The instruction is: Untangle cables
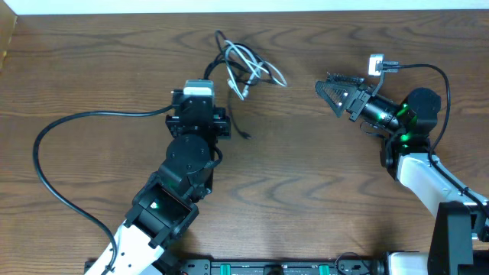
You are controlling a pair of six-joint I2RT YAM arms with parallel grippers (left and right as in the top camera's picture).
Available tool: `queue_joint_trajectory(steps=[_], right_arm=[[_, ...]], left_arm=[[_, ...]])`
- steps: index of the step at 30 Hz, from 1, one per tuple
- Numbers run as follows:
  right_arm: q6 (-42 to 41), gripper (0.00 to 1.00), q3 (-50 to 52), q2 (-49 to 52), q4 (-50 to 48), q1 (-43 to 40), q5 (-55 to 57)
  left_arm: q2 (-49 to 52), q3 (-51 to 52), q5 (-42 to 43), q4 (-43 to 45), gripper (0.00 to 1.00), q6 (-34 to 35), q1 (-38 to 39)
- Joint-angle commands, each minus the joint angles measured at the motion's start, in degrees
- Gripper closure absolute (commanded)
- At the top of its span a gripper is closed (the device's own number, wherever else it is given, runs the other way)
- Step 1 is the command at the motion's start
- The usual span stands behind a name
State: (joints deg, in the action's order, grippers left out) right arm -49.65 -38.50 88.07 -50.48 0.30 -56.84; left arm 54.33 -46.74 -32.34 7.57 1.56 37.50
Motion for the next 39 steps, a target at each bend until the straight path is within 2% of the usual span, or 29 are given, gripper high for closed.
queue_joint_trajectory(steps=[1, 3, 8, 18, 26, 39], right_arm=[[-0.44, 0.04, 0.0, -0.17, -0.11, 0.2, -0.11], [-0.44, 0.04, 0.0, -0.17, -0.11, 0.2, -0.11], [-0.42, 0.04, 0.0, -0.17, -0.11, 0.17, -0.31], [0.7, 0.05, 0.0, -0.17, 0.09, 0.2, -0.31], [3.08, 0.08, 0.0, -0.17, 0.15, 0.2, -0.74], [3.21, 0.08, 0.0, -0.17, 0.11, 0.2, -0.76]], left_arm=[[0.0, -1.22, -3.74, 1.03, 0.93, 5.05, -0.24], [0.02, -1.22, -3.69, 1.64, 0.92, 7.21, -0.24], [0.33, -1.22, -2.58, 1.99, 0.92, 7.37, -0.24], [2.58, -1.22, 9.55, 2.86, 0.92, 7.37, -0.24], [5.03, -1.22, 11.5, 6.99, 0.92, 7.37, -0.24], [5.88, -1.22, 12.87, 7.1, 0.92, 7.34, -0.17]])
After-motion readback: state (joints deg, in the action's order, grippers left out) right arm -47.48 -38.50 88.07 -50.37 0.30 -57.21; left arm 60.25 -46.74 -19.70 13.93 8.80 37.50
